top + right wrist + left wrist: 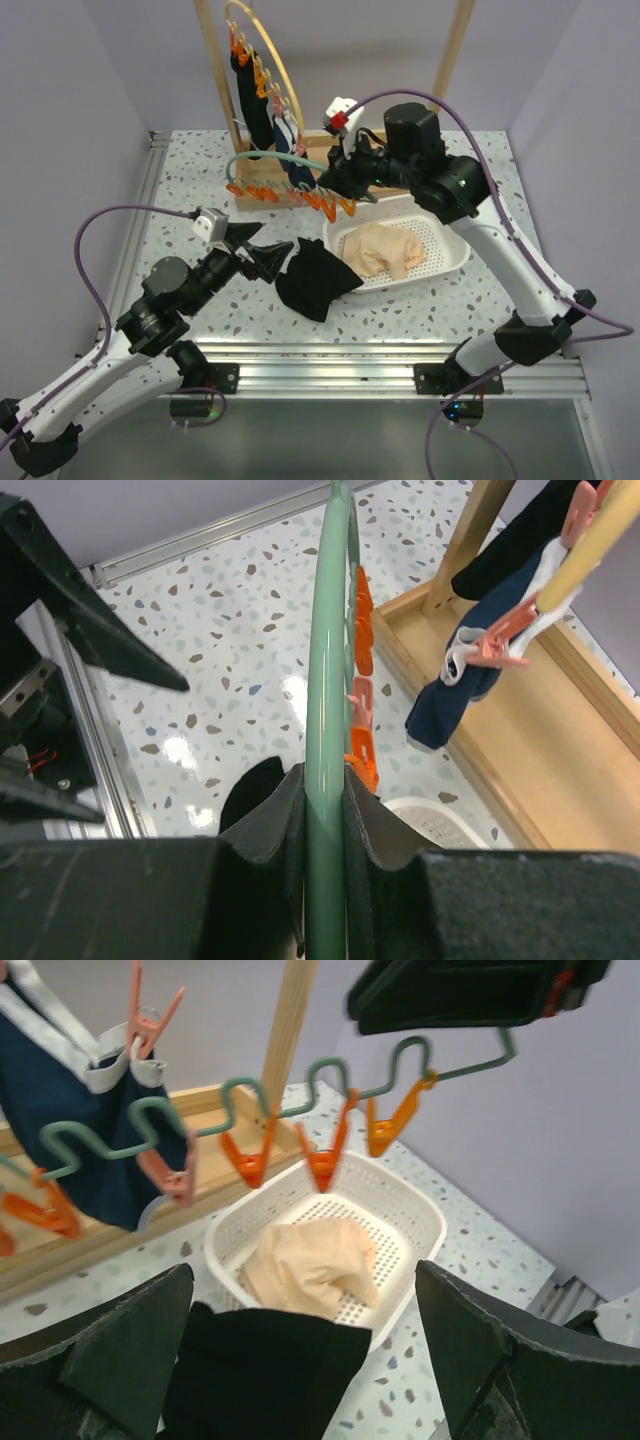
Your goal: Remove the underwear clipped to the hanger
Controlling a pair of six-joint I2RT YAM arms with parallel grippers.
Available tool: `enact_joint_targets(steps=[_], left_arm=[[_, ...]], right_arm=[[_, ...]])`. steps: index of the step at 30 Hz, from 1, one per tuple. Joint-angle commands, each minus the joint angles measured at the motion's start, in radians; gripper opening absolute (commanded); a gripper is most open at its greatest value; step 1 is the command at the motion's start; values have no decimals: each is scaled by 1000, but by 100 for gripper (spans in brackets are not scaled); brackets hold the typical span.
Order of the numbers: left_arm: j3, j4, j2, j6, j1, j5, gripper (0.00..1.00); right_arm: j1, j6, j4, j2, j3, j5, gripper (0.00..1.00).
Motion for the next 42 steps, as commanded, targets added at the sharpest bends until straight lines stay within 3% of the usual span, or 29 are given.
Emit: enact_joint_targets(steps=[1,11,21,32,42], left_arm=[[-3,-137,-58,104,-2,-97,96],[13,-242,-177,146,-3,-273,100],[57,-291,-139,171,-3,-318,100],[31,-314,-153,188,-3,-375,100],[20,-326,-177,195,-3,-356,100]], right_arm=[[-32,-30,85,-158,-62,-76,0],[-55,-127,-50,-504,-265,-69,0],[-53,-168,-182,-799,-273,133,0],[-40,-203,-185,-873,-291,469,0],[26,-260,-35,-773,-342,673,0]])
